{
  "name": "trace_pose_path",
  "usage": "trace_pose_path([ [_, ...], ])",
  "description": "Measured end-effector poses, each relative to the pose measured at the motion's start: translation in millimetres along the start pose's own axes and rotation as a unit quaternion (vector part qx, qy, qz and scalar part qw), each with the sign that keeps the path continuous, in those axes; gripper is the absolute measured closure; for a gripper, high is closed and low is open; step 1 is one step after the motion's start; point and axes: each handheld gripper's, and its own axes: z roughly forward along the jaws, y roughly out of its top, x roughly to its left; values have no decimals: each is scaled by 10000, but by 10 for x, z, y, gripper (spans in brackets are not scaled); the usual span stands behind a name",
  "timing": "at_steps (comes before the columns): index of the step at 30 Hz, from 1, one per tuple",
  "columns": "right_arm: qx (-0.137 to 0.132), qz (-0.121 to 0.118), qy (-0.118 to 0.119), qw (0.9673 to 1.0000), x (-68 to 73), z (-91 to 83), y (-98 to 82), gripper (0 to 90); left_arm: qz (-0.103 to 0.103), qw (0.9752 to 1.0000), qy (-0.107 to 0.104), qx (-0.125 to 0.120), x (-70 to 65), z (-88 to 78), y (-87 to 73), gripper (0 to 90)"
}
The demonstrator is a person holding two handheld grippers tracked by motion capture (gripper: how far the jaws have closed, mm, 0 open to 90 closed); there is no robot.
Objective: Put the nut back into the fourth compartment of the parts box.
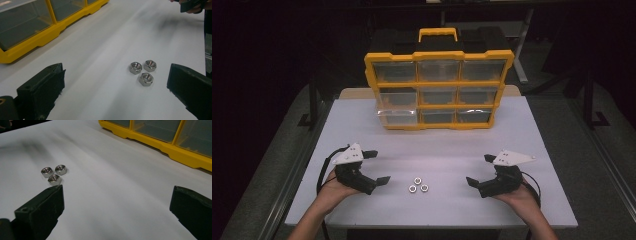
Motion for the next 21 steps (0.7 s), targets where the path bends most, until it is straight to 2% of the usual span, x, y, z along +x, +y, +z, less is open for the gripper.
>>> trace_pose_path([
  [5,0,19,8,10000,7,5,2,0,-28,10000,-54,8,-10,51,41,14],
  [6,-15,41,-17,10000,9,9,6,0,36,10000,-71,6,-8,72,60,14],
  [12,46,79,-6,10000,-6,53,10,0,64,9999,-143,7,-16,144,118,15],
  [21,34,-58,-17,10000,24,58,10,0,191,9995,-262,10,-62,295,215,15],
])
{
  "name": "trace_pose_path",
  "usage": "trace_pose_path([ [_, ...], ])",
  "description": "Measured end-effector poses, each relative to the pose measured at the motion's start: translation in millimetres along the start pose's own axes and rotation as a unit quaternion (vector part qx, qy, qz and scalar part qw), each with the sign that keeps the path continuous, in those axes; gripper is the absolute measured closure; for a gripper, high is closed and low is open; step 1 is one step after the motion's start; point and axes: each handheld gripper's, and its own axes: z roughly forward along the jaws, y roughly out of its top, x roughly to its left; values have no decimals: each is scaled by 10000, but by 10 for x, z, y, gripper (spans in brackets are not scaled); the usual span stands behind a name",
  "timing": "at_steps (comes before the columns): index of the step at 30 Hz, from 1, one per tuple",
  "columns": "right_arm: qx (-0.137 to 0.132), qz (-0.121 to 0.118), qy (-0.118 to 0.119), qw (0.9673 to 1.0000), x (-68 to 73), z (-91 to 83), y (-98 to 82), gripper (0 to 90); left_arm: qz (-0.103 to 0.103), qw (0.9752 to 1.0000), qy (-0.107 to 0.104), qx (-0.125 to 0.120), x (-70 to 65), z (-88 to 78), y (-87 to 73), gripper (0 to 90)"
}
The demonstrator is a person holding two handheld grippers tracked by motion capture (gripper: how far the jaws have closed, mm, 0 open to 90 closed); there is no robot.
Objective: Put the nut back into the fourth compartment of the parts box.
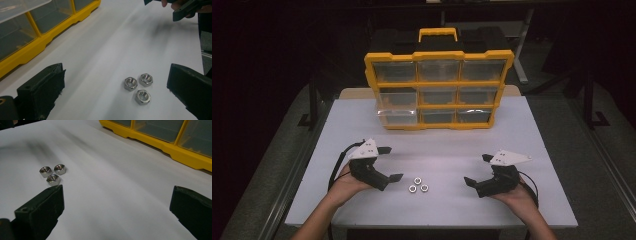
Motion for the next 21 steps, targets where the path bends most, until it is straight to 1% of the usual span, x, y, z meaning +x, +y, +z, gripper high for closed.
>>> trace_pose_path([
  [1,-5,5,-2,10000,3,-1,0,0,27,10000,-50,18,2,27,23,15],
  [9,12,-43,38,10000,5,20,4,0,87,9998,-170,89,-8,145,100,14],
  [12,19,-44,47,10000,11,24,6,0,151,9996,-214,99,-25,208,143,15],
  [14,27,-61,50,10000,10,22,3,0,152,9995,-244,100,-36,249,162,14],
  [18,12,-52,57,10000,6,20,4,0,169,9993,-271,207,-34,311,194,15],
  [19,12,-52,57,10000,6,20,4,0,181,9993,-273,201,-32,328,200,15],
  [21,15,-52,55,10000,6,21,3,0,143,9993,-291,211,-39,361,209,15],
])
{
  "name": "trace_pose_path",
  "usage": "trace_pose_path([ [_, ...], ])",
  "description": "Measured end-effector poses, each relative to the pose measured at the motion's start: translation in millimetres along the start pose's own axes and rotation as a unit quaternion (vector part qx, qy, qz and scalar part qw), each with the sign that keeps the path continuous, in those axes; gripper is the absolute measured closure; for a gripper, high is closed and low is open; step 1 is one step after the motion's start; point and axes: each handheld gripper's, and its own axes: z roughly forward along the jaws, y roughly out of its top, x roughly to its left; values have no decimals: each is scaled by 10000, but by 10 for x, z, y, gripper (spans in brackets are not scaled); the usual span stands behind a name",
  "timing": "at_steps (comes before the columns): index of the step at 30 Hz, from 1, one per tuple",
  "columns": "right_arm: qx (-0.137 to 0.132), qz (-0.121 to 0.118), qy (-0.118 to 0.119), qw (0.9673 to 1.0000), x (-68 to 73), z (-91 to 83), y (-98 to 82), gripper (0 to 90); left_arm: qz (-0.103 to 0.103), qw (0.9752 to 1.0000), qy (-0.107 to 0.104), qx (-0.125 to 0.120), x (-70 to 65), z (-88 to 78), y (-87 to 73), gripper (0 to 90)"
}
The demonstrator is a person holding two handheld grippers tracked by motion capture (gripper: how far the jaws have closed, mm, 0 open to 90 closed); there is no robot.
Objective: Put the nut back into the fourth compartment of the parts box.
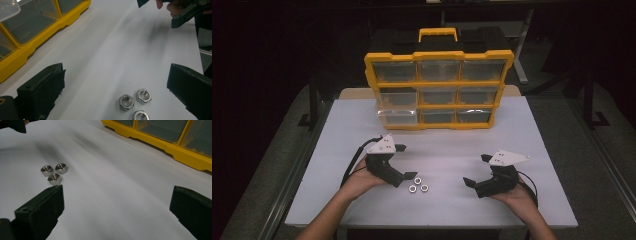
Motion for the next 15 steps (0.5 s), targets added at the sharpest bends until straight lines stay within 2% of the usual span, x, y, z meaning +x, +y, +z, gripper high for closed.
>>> trace_pose_path([
  [11,12,-2,12,10000,-1,2,-1,0,-27,9996,38,295,-26,171,27,18],
  [12,3,-9,4,10000,-3,1,0,0,-11,9994,29,346,-30,181,23,51],
  [15,9,-16,0,10000,-2,1,-2,0,-35,9989,47,469,-32,203,11,69],
])
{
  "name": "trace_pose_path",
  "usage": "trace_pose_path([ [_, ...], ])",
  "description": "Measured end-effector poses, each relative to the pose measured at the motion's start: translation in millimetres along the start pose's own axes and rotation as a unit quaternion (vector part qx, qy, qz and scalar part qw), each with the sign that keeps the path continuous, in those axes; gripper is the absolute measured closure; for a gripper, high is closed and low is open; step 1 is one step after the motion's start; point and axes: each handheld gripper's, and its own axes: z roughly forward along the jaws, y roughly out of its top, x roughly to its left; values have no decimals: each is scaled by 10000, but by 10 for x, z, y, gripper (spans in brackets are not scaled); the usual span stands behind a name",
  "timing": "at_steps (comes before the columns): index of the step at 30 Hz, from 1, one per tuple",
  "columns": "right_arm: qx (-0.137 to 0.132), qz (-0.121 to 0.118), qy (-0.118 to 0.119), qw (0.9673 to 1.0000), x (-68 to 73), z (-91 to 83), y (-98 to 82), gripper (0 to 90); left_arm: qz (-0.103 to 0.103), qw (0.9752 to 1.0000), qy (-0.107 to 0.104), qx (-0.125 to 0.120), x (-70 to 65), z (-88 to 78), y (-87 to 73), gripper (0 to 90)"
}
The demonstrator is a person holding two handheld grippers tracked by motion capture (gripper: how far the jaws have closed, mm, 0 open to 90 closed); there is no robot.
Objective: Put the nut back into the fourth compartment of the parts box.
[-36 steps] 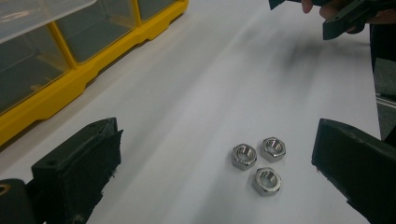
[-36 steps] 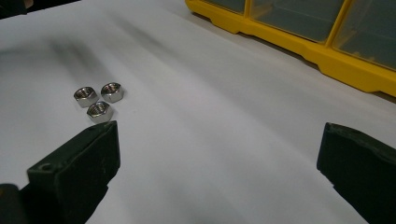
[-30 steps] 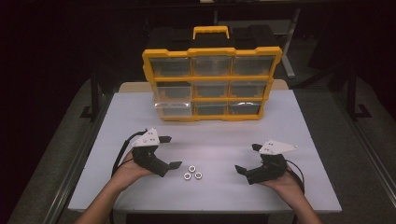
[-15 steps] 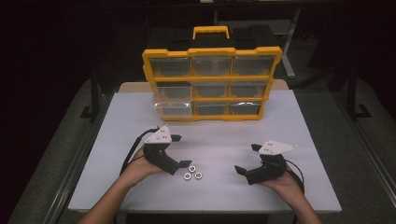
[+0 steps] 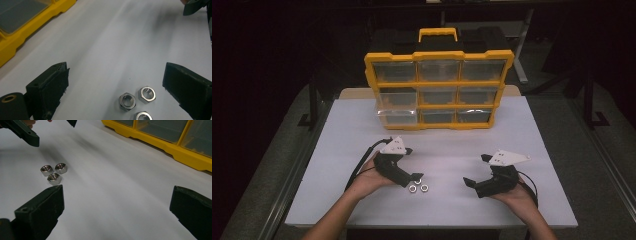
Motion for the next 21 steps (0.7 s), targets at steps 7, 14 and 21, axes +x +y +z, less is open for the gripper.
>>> trace_pose_path([
  [7,5,-8,-2,10000,0,2,0,0,-120,9997,-23,216,7,40,-32,148],
  [14,17,-16,-11,10000,-5,5,-2,0,-241,9989,3,391,10,87,-60,217],
  [21,38,-42,-29,10000,-3,9,-4,0,-242,9980,-95,576,-23,130,-88,333],
])
